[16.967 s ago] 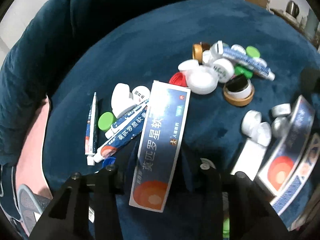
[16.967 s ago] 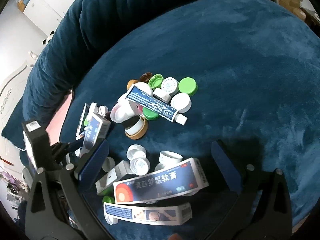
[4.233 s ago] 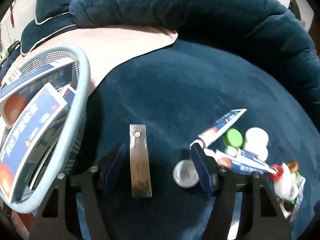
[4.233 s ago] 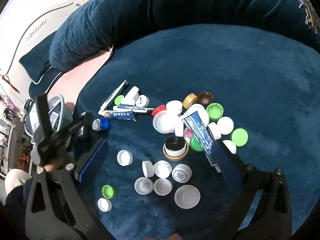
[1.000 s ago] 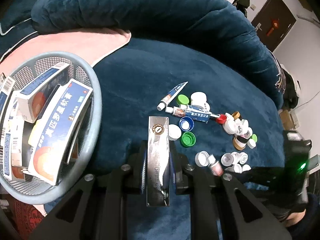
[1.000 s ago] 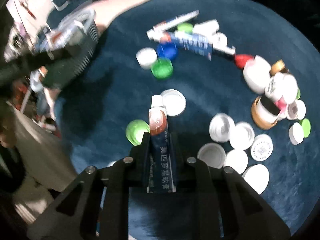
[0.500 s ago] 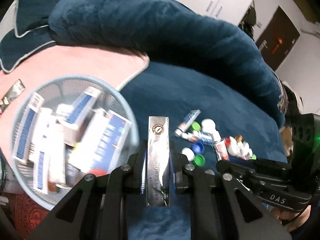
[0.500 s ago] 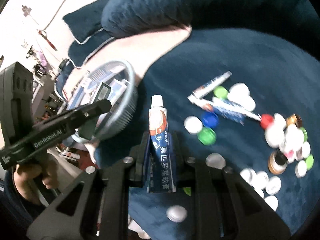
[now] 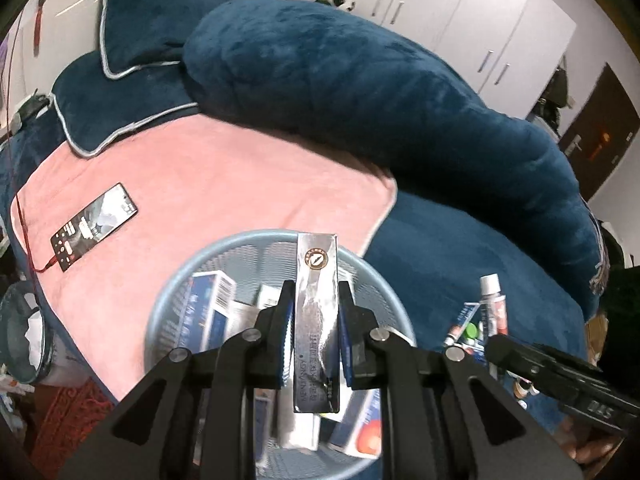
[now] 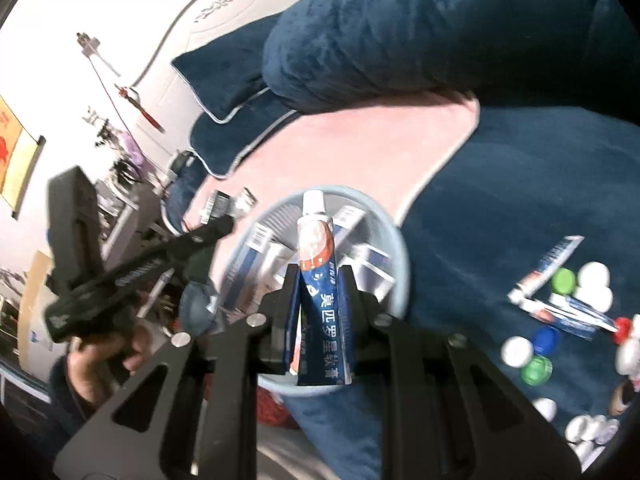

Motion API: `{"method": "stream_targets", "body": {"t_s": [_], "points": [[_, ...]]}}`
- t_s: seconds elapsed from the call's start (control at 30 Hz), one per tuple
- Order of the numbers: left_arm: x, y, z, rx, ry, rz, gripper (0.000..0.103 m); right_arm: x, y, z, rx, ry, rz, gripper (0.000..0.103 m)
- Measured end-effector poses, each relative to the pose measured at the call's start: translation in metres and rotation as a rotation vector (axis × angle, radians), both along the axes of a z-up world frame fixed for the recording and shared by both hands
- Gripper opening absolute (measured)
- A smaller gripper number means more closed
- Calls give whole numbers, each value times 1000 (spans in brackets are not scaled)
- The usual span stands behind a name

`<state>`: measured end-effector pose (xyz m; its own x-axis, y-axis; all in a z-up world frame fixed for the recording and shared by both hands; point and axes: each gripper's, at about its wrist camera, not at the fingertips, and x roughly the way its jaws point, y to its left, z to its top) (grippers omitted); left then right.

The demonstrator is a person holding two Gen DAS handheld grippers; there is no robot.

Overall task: Organize objects
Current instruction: 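Carry both tubes over the basket and open both tools to drop them, then move both open tools back over the pile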

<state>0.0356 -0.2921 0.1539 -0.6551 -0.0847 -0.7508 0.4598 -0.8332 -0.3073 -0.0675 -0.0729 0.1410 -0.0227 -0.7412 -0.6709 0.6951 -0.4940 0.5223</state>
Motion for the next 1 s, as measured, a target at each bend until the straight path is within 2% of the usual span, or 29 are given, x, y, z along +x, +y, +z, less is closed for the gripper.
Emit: {"method": "stream_targets", "body": {"t_s": [0.17, 0.27, 0.33, 0.37, 0.4, 0.43, 0.47, 0.57, 0.6, 0.63, 0.7, 0.87, 1.0], "points": [[-7, -18, -12, 38, -9, 25, 18, 1, -27, -2, -34, -46, 0, 19], [-13, -22, -13, 13, -6, 26, 19, -3, -40, -8, -58, -87, -24, 19], [-18, -20, -15, -21, -4, 5, 19, -7, -44, -15, -131, -136, -37, 22], [-19, -19, -16, -33, -9, 3, 32, -10, -46, -19, -163, -168, -43, 24], [-17, -17, -16, -47, -12, 2, 63, -11, -47, -22, -162, -189, -53, 37], [-16, -16, -16, -57, -13, 3, 80, -13, -45, -25, -167, -206, -61, 49], [-13, -15, -17, -70, -14, 8, 98, -13, -40, -26, -180, -204, -75, 51], [-8, -12, -18, -102, -45, 20, 98, -14, -27, -20, -136, -132, -117, 60], [-7, -10, -20, -111, -61, 26, 99, -14, -23, -18, -111, -105, -123, 71], [-7, -9, -21, -113, -72, 32, 100, -14, -18, -17, -69, -72, -137, 87], [-5, -8, -22, -105, -75, 33, 101, -13, -11, -18, -4, -38, -159, 103], [-2, -5, -22, -92, -71, 43, 102, -10, 7, -22, 118, 56, -158, 103], [-5, 4, -21, -91, -77, 34, 102, -11, 21, -26, 140, 68, -172, 103]]}}
